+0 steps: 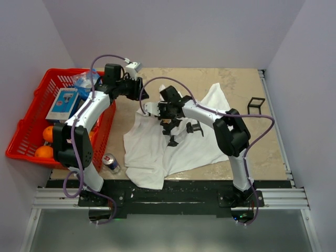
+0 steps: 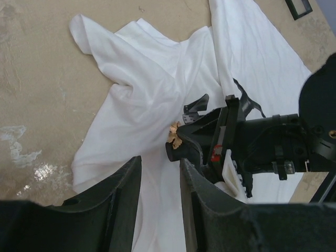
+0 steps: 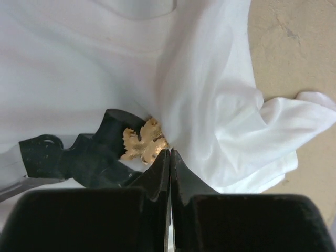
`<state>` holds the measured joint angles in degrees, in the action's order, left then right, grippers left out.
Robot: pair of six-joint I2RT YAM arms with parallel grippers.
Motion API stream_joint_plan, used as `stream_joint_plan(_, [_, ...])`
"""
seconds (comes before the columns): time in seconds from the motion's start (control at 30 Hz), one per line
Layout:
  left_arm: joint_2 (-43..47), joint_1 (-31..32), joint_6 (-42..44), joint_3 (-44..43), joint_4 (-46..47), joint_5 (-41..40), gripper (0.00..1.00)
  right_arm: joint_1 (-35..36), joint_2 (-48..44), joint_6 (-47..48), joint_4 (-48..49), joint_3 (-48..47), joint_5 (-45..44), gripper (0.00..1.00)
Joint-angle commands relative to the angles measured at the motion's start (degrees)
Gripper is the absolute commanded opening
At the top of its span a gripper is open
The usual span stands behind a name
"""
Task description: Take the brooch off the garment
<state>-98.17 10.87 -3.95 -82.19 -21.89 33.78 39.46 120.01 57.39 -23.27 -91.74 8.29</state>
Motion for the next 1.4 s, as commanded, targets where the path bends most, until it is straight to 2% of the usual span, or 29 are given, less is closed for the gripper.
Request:
stream_joint_plan(0.0, [0.0, -0.5, -0.54, -2.18, 1.76, 1.29, 0.4, -3.07, 5.83, -7.72, -11.94, -10.8, 8.73, 0.0])
stream_joint_plan(0.07, [0.17, -0.5, -0.36, -2.09, 1.67, 1.2, 0.41, -4.83, 8.3, -10.09, -15.91, -17.39, 11.03, 0.0])
stream_joint_plan(0.17, [0.52, -0.5, -0.1, -2.09, 1.59, 1.46, 0.4, -6.5, 9.46, -11.51, -18.31, -20.84, 12.18, 0.0])
stream_joint_plan(0.23, [0.7, -0.5, 0.16, -2.09, 1.5, 1.38, 0.4, -6.5, 5.62, -9.85, -14.11, -16.03, 11.57, 0.05])
stream_joint_plan(0.3, [0.79, -0.5, 0.25, -2.01, 1.5, 1.2, 0.4, -6.5, 2.53, -9.66, -7.8, -11.37, 11.39, 0.14])
stream_joint_plan(0.37, [0.79, -0.5, 0.34, -1.83, 1.5, 1.2, 0.4, -6.5, 0.58, -10.36, -5.92, -7.32, 10.78, 0.2])
stream_joint_plan(0.57, [0.79, -0.5, 0.34, -1.83, 1.41, 1.2, 0.41, -6.5, -0.82, -13.08, -7.06, -7.75, 12.27, 0.23])
stream_joint_plan(0.7, [0.52, -0.5, 0.25, -1.66, 1.41, 1.46, 0.41, -6.33, -2.05, -12.04, -7.23, -6.96, 12.71, 0.21])
stream_joint_plan(0.83, [0.26, -0.5, 0.25, -1.74, 1.24, 1.64, 0.41, -5.54, -6.53, -6.69, -2.32, 2.08, 12.01, 0.18])
stream_joint_plan(0.97, [0.17, -0.5, 0.52, -2.18, 0.97, 1.38, 0.41, -4.75, -8.38, -0.97, -0.55, 7.01, 12.01, 0.17])
stream_joint_plan(1.1, [-0.09, -0.5, 0.69, -2.18, 0.97, 1.03, 0.41, -3.87, -7.16, 2.73, -1.17, 7.37, 11.57, 0.21])
stream_joint_plan(1.2, [-0.18, -0.5, 0.96, -2.09, 0.8, 0.76, 0.41, -3.43, -5.4, 3.35, -0.82, 5.53, 11.22, 0.29])
stream_joint_plan(1.37, [-0.09, -0.5, 1.48, -1.83, 0.36, 0.23, 0.41, -3.25, -0.23, -0.17, -0.9, 0.44, 10.16, 0.28])
